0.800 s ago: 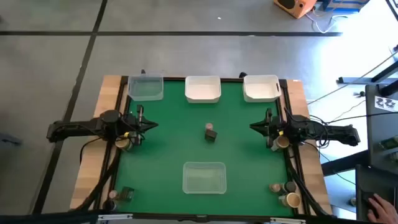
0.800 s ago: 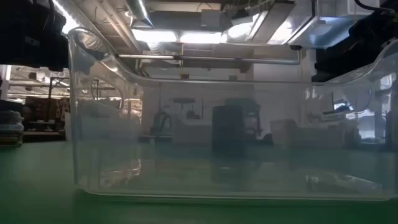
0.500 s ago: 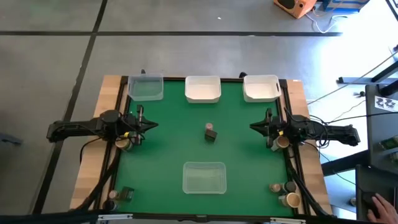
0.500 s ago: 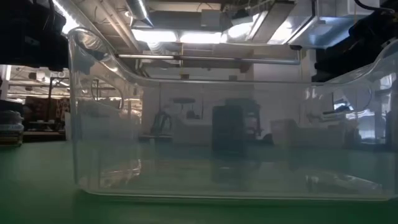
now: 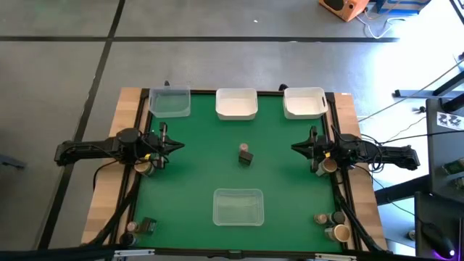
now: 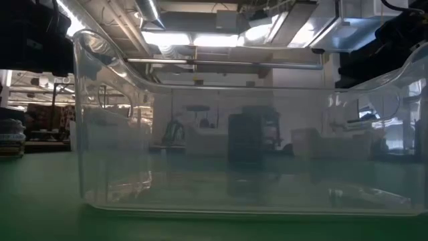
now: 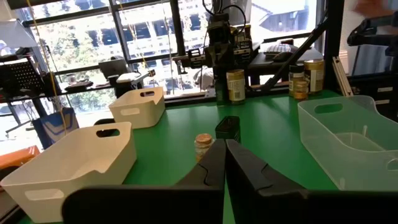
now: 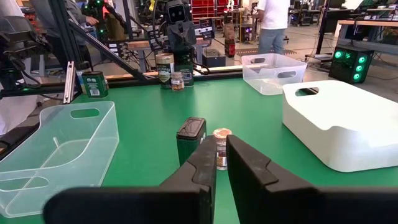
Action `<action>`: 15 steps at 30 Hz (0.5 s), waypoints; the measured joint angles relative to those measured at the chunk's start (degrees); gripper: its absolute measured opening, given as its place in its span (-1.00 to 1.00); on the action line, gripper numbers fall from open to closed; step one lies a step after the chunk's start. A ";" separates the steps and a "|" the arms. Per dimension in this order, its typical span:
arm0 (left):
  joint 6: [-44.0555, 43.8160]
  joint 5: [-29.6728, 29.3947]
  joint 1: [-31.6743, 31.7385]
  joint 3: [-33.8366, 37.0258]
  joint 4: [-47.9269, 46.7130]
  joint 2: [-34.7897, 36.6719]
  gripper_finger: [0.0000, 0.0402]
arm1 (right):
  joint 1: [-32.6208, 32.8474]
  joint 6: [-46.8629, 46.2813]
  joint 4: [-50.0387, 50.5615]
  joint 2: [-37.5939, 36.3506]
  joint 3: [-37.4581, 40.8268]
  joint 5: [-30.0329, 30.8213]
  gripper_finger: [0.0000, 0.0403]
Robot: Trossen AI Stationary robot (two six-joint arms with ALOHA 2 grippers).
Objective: Sort spices by type
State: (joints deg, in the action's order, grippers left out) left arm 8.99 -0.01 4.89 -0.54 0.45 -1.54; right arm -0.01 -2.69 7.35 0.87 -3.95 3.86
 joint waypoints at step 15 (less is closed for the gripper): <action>0.00 -0.02 -0.02 0.00 0.00 0.00 -1.00 | 0.00 -0.01 -0.04 0.01 0.00 0.00 -0.81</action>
State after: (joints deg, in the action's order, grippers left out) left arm 8.99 -0.03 4.86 -0.54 0.45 -1.54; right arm -0.01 -2.70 7.32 0.89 -3.95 3.86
